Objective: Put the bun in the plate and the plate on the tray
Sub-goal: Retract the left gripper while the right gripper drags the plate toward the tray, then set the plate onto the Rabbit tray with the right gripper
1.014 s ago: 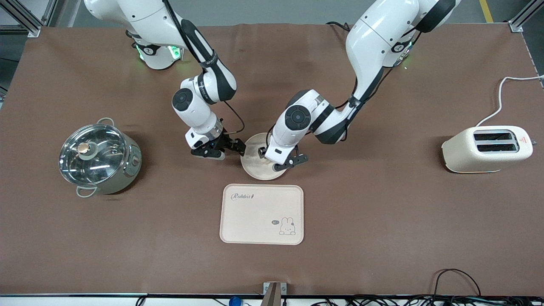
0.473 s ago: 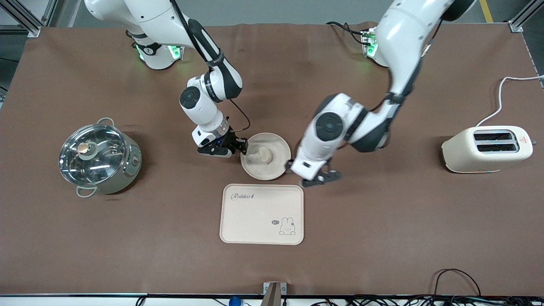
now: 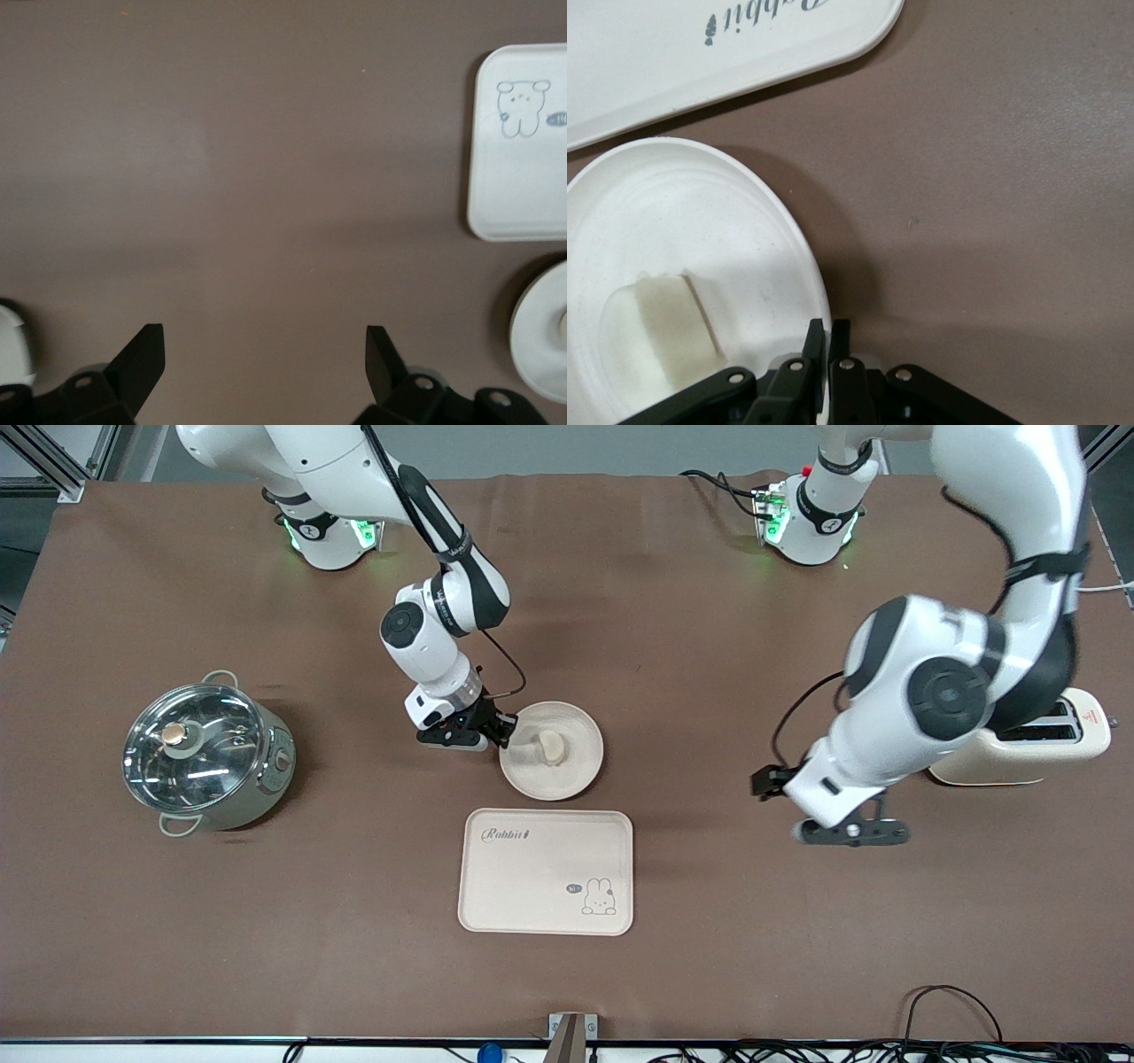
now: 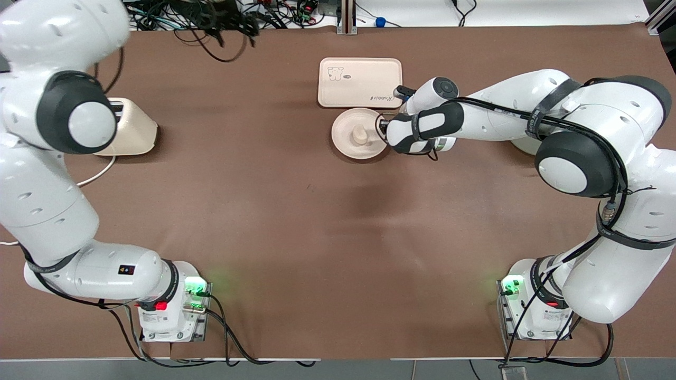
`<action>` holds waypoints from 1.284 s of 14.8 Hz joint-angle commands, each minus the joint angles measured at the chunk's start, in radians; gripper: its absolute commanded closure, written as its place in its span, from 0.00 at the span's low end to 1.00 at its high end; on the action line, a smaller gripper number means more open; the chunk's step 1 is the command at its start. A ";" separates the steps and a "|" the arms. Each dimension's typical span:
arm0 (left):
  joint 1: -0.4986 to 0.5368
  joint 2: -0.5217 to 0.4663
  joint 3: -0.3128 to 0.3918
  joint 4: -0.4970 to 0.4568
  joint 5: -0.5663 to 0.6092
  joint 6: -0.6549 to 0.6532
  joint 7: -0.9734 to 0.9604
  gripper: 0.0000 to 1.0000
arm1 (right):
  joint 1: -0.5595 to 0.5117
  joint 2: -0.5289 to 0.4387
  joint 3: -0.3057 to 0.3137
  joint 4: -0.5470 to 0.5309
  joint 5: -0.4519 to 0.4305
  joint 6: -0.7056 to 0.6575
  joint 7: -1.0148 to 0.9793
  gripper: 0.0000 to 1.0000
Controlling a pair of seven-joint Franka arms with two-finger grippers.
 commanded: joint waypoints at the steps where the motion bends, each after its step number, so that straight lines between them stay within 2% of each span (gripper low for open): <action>1: 0.083 -0.147 -0.001 -0.021 0.002 -0.140 0.199 0.00 | 0.008 0.011 -0.006 0.010 0.029 0.007 -0.008 1.00; 3: 0.091 -0.234 0.048 -0.021 -0.003 -0.223 0.351 0.00 | 0.003 -0.011 0.000 0.007 0.059 0.004 -0.006 1.00; 6: 0.079 -0.349 0.122 -0.051 -0.059 -0.293 0.344 0.00 | 0.008 -0.055 0.009 0.014 0.189 -0.002 -0.011 1.00; 7: 0.059 -0.383 0.151 -0.073 -0.070 -0.292 0.336 0.00 | 0.003 -0.067 0.009 0.025 0.200 -0.003 -0.012 1.00; 9: -0.031 -0.418 0.261 -0.112 -0.077 -0.288 0.290 0.00 | -0.009 -0.066 0.005 0.057 0.201 -0.003 -0.015 1.00; 11: -0.110 -0.417 0.340 -0.114 -0.095 -0.266 0.270 0.00 | -0.029 -0.039 0.005 0.140 0.201 -0.003 -0.021 1.00; 15: -0.112 -0.399 0.338 -0.096 -0.100 -0.266 0.250 0.00 | -0.124 0.139 0.003 0.351 0.193 -0.037 -0.148 1.00; 19: -0.101 -0.388 0.338 -0.071 -0.098 -0.263 0.241 0.00 | -0.259 0.261 0.000 0.607 0.133 -0.355 -0.299 1.00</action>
